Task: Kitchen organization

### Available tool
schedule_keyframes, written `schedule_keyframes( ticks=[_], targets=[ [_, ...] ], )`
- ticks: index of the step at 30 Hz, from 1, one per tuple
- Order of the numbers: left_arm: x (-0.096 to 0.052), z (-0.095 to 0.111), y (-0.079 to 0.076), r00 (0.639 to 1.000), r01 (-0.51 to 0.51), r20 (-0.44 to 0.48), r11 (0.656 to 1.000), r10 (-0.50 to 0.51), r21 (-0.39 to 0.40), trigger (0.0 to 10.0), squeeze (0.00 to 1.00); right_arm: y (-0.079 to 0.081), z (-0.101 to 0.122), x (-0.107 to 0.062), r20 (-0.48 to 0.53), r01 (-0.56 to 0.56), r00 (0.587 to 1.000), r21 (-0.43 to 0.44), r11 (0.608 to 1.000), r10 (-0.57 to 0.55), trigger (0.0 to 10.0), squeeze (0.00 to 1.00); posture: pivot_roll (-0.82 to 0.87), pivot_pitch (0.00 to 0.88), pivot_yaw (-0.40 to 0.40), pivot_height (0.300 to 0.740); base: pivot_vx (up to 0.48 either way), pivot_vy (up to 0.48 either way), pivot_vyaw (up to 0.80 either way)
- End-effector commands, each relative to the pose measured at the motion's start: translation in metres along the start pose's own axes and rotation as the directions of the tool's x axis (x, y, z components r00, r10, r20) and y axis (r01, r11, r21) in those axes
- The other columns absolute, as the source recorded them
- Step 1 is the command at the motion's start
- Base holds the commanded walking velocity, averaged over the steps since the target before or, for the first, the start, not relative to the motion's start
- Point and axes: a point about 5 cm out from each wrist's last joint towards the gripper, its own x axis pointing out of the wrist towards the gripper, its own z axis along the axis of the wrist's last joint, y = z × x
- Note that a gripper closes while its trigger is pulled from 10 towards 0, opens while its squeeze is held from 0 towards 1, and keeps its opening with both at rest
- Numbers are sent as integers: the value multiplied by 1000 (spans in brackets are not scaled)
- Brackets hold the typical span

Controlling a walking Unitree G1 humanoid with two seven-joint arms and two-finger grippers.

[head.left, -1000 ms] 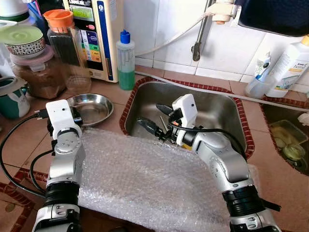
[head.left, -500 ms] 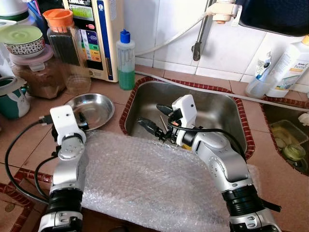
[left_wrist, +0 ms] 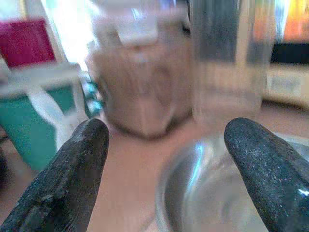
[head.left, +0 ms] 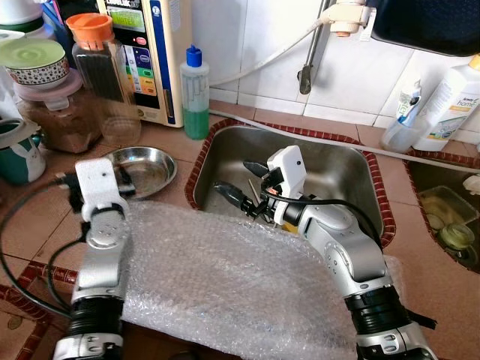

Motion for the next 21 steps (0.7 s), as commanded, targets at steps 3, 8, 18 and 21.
schedule_keyframes(
  ticks=[3,8,18,21],
  targets=[
    [-3,7,-8,999,24,24,1000,-24,-1,10000,0,-3,5,1,8,9,1000,-18,1000,-9,10000,0,110,18,-40,740,0,0,0],
    [-10,-16,-13,985,31,-168,999,-38,-42,10000,0,-3,5,1,7,9,1000,-20,1000,-9,10000,0,107,21,-41,740,0,0,0],
    [0,-19,-7,940,-2,-340,995,-32,-100,10000,0,-4,5,0,4,7,1000,-22,1000,-7,10000,0,107,23,-37,740,0,0,0],
    [1,-21,-8,924,-1,-378,990,-54,-144,0,0,-3,5,0,4,8,1000,-23,1000,-8,10000,0,106,24,-35,740,0,0,0]
  ],
)
